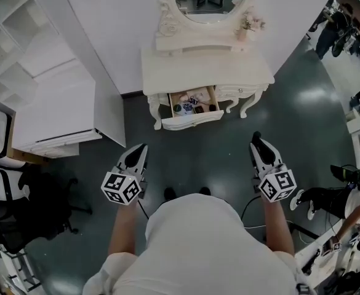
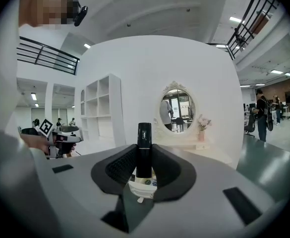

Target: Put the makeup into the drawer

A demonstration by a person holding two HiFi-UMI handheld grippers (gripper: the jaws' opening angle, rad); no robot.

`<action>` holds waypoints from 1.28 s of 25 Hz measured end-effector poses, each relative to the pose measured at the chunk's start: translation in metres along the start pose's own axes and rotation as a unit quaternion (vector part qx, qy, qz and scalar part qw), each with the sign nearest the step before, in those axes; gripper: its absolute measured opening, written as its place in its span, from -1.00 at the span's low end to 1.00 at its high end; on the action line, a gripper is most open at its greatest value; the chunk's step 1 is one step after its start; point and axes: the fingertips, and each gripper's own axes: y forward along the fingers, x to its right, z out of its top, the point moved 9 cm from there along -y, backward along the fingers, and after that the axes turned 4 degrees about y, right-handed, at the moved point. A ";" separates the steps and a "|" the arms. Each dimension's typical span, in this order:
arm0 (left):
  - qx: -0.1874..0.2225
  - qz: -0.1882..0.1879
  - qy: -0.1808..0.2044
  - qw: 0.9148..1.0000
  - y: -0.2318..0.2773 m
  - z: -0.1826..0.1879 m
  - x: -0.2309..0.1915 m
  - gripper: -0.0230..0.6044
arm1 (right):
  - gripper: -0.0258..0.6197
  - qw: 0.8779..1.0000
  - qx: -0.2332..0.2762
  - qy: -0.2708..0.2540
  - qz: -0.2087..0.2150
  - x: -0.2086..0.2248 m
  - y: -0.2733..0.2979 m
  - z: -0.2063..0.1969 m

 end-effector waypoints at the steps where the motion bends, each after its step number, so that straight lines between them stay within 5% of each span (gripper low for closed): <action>1: -0.001 -0.002 0.001 1.000 0.001 0.000 -0.002 -0.87 | -0.59 1.000 0.002 0.005 -0.002 -0.001 -0.001 -0.001; 18: -0.026 -0.053 0.013 0.998 -0.006 0.002 -0.051 -0.87 | -0.59 0.999 0.006 0.018 -0.043 -0.054 0.013 -0.012; 25: -0.043 -0.053 0.077 0.995 -0.014 0.002 -0.061 -0.87 | -0.59 0.999 0.003 0.018 -0.045 -0.078 0.023 -0.020; 32: -0.037 -0.061 0.057 0.996 -0.015 0.002 -0.073 -0.87 | -0.59 0.999 0.000 0.009 -0.045 -0.090 0.032 -0.018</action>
